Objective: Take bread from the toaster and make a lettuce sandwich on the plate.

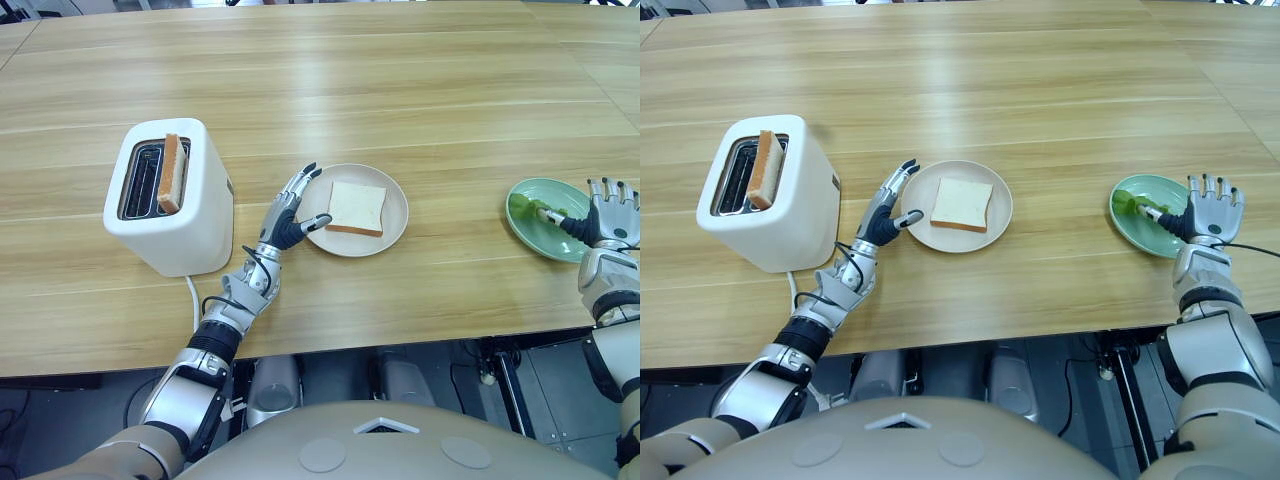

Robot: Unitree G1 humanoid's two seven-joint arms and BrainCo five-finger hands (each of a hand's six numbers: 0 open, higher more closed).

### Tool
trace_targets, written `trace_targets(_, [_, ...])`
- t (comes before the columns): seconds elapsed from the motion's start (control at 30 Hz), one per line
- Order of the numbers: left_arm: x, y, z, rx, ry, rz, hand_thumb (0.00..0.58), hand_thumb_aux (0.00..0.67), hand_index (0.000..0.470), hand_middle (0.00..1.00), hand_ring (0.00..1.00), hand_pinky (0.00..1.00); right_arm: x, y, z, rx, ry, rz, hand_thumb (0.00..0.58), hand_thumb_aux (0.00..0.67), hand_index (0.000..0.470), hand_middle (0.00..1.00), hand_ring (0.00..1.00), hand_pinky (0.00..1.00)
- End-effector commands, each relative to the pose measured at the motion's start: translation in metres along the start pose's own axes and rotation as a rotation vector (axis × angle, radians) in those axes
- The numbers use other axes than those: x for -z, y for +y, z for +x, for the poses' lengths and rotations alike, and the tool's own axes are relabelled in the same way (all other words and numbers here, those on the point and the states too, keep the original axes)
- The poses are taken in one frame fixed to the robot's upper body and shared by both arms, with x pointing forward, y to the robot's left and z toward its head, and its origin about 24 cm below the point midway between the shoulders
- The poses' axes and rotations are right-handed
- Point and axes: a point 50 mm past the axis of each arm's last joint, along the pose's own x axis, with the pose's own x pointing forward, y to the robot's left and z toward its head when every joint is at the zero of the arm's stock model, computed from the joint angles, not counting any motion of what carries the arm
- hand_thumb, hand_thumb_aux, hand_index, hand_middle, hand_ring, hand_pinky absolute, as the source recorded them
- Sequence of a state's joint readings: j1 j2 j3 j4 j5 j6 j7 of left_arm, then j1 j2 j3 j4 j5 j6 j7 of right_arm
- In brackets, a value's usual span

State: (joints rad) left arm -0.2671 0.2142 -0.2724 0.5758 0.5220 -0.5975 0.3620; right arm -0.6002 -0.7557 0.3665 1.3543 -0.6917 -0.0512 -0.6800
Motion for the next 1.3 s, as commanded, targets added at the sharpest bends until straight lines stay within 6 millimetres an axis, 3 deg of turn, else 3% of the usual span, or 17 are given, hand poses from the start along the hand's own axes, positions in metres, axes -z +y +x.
trace_targets(0.03, [-0.002,-0.001,-0.002,0.011,-0.008,-0.001,0.000,0.000,0.000,0.00,0.00,0.00,0.001,-0.007,0.005,0.026,0.023,0.031,0.000,0.000,0.000,0.00,0.00,0.00])
trace_targets(0.23, [0.001,0.002,-0.003,0.005,0.002,0.004,0.000,0.000,0.000,0.00,0.00,0.00,-0.008,-0.002,0.006,-0.073,0.011,0.038,0.000,0.000,0.000,0.00,0.00,0.00])
trace_targets(0.7, [0.004,0.003,-0.001,0.016,0.012,0.010,0.000,0.000,0.000,0.00,0.00,0.00,-0.025,0.032,-0.015,-0.274,-0.030,0.054,0.000,0.000,0.000,0.00,0.00,0.00])
trace_targets(1.3, [0.007,0.003,-0.007,0.005,0.032,0.009,0.000,0.000,0.000,0.00,0.00,0.00,0.015,0.035,-0.028,-0.207,0.118,0.085,0.000,0.000,0.000,0.00,0.00,0.00])
